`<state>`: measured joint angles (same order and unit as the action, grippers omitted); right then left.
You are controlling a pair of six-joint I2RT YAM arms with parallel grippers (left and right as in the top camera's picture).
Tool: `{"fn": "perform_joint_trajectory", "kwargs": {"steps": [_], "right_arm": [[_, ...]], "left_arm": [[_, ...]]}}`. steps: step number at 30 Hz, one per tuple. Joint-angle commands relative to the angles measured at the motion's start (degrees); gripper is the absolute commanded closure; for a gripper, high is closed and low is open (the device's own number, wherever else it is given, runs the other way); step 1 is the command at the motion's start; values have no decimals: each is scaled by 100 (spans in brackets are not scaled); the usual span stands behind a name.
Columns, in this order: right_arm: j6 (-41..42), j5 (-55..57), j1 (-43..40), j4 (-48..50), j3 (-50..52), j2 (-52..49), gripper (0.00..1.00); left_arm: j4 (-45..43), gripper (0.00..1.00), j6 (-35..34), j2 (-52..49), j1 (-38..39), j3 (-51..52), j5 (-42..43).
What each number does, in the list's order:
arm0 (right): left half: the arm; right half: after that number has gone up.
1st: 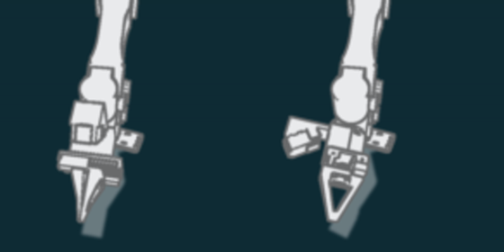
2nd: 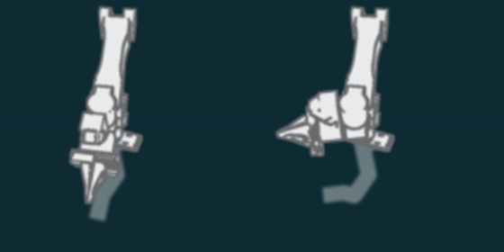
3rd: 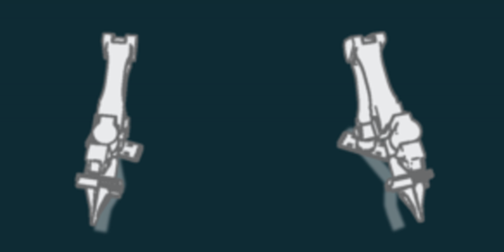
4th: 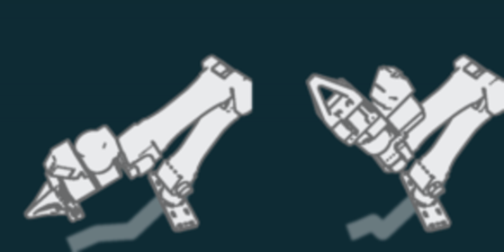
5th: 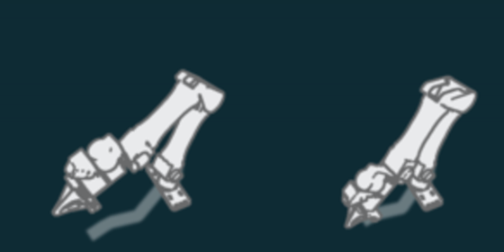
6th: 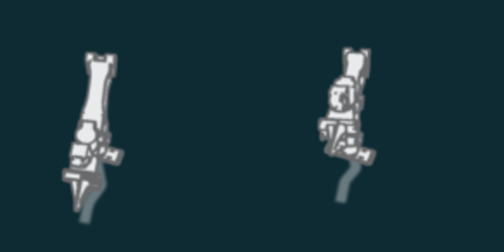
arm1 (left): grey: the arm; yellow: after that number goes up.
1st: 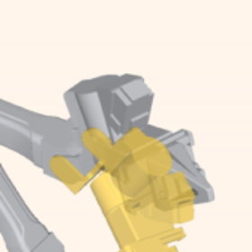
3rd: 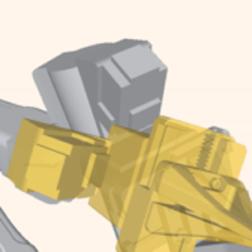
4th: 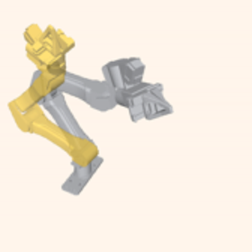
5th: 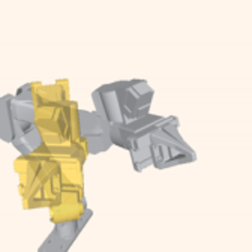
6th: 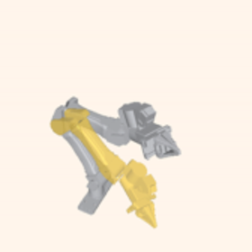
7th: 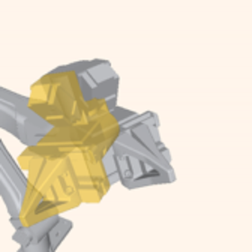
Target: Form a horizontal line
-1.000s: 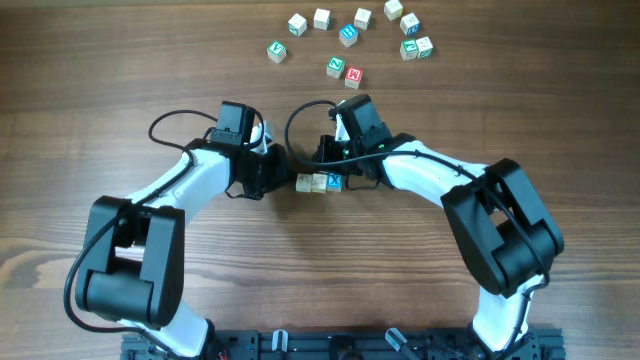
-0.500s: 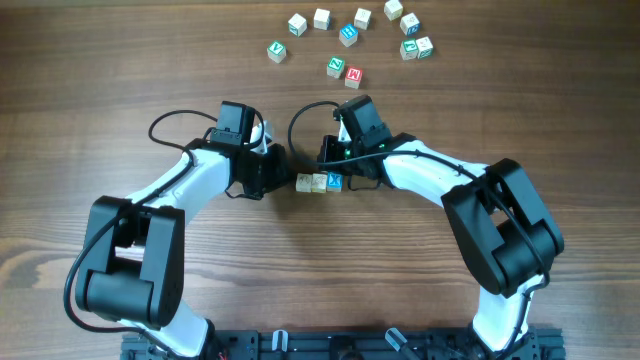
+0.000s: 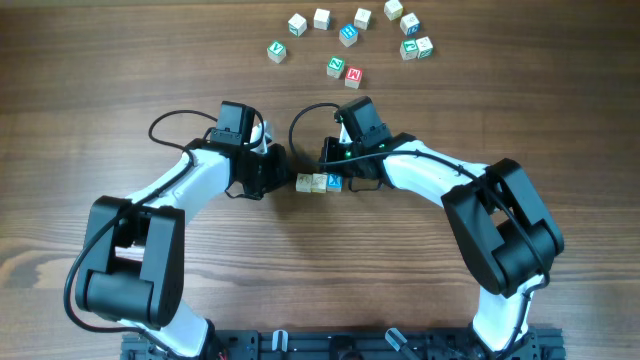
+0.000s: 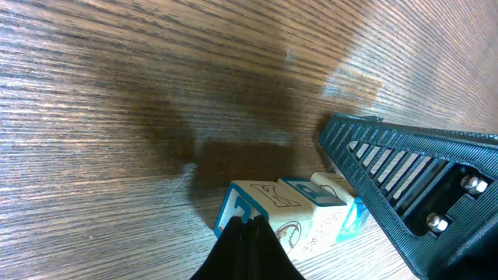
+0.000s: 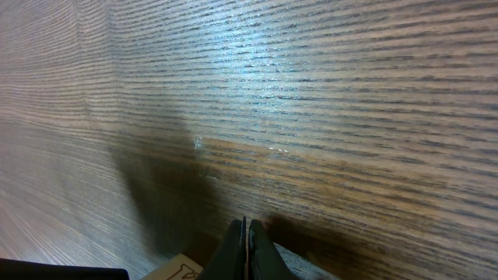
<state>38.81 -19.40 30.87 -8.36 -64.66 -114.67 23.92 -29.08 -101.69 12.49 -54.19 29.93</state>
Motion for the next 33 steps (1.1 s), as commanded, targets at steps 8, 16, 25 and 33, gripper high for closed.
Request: {"fn": "perform_joint_trajectory", "kwargs": {"steps": [8,16,25,33], "right_arm": [[157,9,-20,-74,-59,26,96],[170,11,-20,-68,-59,26,96],[170,9,-20,-52,-59,26,96],[168,7,-20,-4,-59,26,95]], "left_arm": [[-20,96,-33,-44,11,72,44],[-20,96,-33,-44,11,72,44],[-20,96,-33,-44,11,72,42],[-20,96,-33,-44,11,72,44]]}}
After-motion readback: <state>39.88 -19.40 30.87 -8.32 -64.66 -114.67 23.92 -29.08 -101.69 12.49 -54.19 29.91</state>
